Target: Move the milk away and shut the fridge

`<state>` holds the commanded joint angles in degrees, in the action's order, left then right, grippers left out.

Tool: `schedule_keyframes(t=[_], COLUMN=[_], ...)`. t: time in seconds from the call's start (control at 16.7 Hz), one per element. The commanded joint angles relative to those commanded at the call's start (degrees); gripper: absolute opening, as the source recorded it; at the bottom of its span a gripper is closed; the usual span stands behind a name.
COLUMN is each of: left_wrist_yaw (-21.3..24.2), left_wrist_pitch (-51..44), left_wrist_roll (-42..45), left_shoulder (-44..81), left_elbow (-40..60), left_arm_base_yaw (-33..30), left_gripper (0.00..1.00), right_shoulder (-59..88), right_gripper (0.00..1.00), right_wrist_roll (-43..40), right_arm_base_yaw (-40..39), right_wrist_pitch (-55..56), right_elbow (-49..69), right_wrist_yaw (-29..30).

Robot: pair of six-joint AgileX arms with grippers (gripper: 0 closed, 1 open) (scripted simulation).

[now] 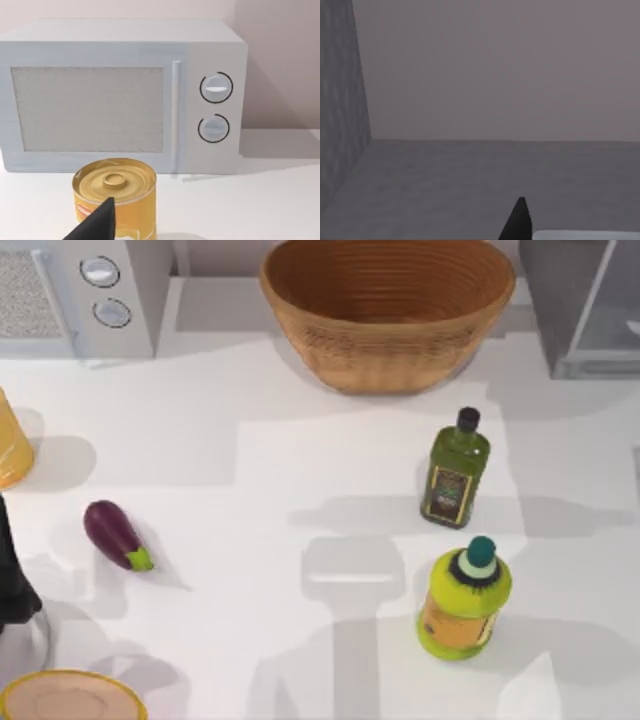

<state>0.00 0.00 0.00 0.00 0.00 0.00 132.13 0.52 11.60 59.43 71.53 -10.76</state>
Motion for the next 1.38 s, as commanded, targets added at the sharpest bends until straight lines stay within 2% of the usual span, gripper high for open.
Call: schedule_keyframes(t=[0.6,1.38], left_wrist_yaw=[0.0,0.0], left_wrist_pitch=[0.0,0.0], left_wrist_roll=[0.0,0.0], left_shoulder=[0.0,0.0], left_elbow=[0.0,0.0], left_arm_base_yaw=[0.0,0.0], left_gripper=[1.00,1.00], right_shoulder=[0.0,-3.6], right_gripper=[0.98,1.00], right_wrist_roll=[0.0,0.2], right_arm_base_yaw=[0.0,-0.6], right_wrist_pitch=[0.0,-1.7], right_elbow=[0.0,-2.1], right_wrist_yaw=[0.0,0.1])
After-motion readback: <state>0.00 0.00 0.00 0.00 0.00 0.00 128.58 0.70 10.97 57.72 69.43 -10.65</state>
